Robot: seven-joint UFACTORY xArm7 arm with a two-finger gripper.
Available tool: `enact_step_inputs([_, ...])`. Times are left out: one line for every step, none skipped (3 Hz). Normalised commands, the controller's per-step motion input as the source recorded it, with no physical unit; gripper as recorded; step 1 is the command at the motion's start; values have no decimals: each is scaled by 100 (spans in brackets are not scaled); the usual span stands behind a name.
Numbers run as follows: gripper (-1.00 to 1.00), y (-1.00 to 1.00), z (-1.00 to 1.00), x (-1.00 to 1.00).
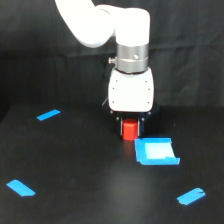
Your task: Pick up the red object from the table
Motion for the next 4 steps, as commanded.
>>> enact_step_inputs([-96, -14, -27, -7])
enact_step_inputs([-97, -21, 9, -10])
enact_step_inputs([-98, -27, 51, -16])
enact_step_inputs([-98, -19, 41, -10])
